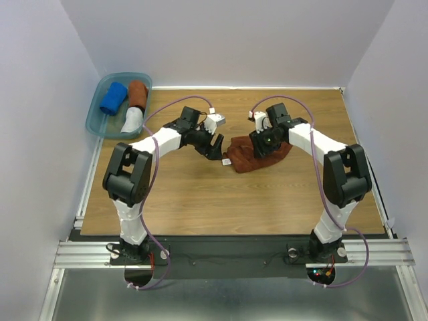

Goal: Roll the towels
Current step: Flatten the towel

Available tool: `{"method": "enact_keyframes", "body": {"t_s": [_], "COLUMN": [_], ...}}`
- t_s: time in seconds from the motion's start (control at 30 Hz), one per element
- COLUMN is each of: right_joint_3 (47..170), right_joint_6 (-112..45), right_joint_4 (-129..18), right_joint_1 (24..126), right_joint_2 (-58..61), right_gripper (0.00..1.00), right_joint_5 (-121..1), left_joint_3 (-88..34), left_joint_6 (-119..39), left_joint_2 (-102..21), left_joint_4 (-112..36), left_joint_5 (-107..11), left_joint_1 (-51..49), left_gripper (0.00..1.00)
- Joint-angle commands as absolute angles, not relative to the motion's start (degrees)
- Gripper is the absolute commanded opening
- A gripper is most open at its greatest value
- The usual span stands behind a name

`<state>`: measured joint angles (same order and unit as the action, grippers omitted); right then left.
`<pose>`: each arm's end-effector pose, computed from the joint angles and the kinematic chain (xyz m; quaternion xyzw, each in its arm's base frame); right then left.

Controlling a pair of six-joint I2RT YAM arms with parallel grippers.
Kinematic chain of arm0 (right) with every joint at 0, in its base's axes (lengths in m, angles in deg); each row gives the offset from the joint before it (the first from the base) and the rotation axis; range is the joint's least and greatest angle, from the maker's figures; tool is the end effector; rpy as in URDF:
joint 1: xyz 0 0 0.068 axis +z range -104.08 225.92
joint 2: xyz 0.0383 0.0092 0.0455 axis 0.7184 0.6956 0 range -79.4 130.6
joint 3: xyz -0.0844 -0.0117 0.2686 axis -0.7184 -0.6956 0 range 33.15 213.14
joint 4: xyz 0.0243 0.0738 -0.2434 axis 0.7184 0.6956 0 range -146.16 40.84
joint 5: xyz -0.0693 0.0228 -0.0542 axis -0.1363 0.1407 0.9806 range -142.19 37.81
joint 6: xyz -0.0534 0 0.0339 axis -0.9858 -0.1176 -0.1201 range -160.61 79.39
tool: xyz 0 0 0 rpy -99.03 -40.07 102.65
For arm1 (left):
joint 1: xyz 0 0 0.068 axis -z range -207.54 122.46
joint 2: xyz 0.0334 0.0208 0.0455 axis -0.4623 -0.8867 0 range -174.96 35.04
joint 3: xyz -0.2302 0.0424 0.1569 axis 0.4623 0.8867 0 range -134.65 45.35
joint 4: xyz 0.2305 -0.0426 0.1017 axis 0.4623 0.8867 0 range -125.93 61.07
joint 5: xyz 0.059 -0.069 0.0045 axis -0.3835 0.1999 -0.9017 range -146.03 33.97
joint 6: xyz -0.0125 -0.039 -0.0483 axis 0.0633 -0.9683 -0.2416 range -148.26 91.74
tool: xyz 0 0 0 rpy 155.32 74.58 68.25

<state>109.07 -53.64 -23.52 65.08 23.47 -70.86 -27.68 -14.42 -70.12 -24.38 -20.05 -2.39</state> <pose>0.3553 0.1399 0.2218 -0.3049 0.9031 0.1702 0.2501 0.3566 -0.1991 0.2228 0.4063 0.7838 -0.3195 0.3442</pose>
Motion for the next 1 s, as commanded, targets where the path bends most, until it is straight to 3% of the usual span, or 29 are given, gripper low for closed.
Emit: {"method": "enact_keyframes", "body": {"t_s": [0.0,0.13,0.27,0.37,0.73,0.87,0.97], "right_joint_3": [111.3,111.5,111.7,110.9,110.1,110.1,110.3], "right_joint_6": [-55.5,-55.5,-55.5,-55.8,-54.2,-54.2,-54.1], "right_joint_4": [-23.9,-23.9,-23.8,-23.8,-23.8,-23.8,-23.7], "right_joint_1": [65.3,65.3,65.4,65.4,65.3,65.3,65.3], "right_joint_2": [24.9,26.1,25.5,23.8,18.2,17.5,17.1], "right_gripper": [0.46,0.39,0.24,0.01,0.01,0.0,0.0], "right_joint_5": [-70.3,-70.7,-71.5,-72.2,-72.9,-72.6,-71.4], "left_joint_3": [-32.7,-36.9,-38.8,-38.9,-44.8,-47.2,-48.9], "left_joint_6": [-17.2,-18.2,-18.4,-18.7,-19.7,-19.6,-18.6], "left_joint_2": [-72.8,-76.4,-78.2,-78.6,-84.2,-86.4,-86.8], "left_joint_4": [-28.6,-28.7,-28.7,-28.6,-28.1,-26.8,-24.1], "left_joint_5": [-18.3,-17.3,-16.8,-15.6,-16.9,-16.7,-16.3], "left_joint_1": [-2.1,-2.0,-1.9,-1.3,1.5,2.1,2.1], "left_gripper": [0.82,0.82,0.82,0.82,0.8,0.66,0.36]}}
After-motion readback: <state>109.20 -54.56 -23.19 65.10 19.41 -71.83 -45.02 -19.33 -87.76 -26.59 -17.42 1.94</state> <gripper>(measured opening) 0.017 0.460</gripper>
